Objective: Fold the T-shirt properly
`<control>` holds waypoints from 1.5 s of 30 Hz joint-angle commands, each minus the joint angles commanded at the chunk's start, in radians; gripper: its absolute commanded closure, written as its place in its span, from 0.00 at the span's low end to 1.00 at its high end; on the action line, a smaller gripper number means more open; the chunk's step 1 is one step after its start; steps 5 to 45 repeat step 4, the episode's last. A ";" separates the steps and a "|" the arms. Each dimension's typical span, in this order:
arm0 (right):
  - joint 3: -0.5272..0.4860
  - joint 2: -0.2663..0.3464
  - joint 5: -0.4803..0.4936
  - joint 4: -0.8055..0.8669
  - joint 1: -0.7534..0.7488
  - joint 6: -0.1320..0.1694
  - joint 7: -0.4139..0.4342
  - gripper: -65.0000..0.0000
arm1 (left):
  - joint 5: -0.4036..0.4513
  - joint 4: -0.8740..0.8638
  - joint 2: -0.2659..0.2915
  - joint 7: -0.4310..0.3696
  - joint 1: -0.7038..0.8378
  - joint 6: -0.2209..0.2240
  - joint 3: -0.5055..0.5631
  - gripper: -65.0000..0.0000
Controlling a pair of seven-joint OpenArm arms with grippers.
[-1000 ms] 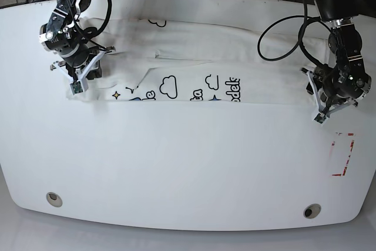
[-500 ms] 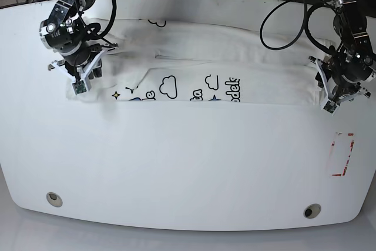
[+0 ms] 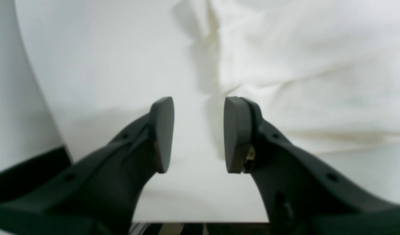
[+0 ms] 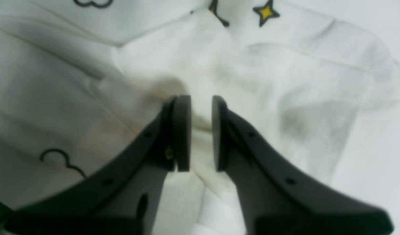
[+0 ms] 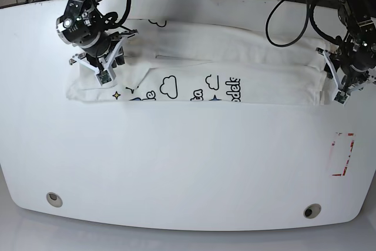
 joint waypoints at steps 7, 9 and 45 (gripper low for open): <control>0.000 0.000 0.000 -0.002 0.002 0.000 0.000 0.84 | 0.000 0.000 0.000 0.000 -0.002 0.000 -0.002 0.63; 0.000 0.000 0.000 -0.002 0.002 0.000 0.000 0.84 | 0.000 0.000 0.000 0.000 -0.002 0.000 -0.002 0.63; 0.000 0.000 0.000 -0.002 0.002 0.000 0.000 0.84 | 0.000 0.000 0.000 0.000 -0.002 0.000 -0.002 0.63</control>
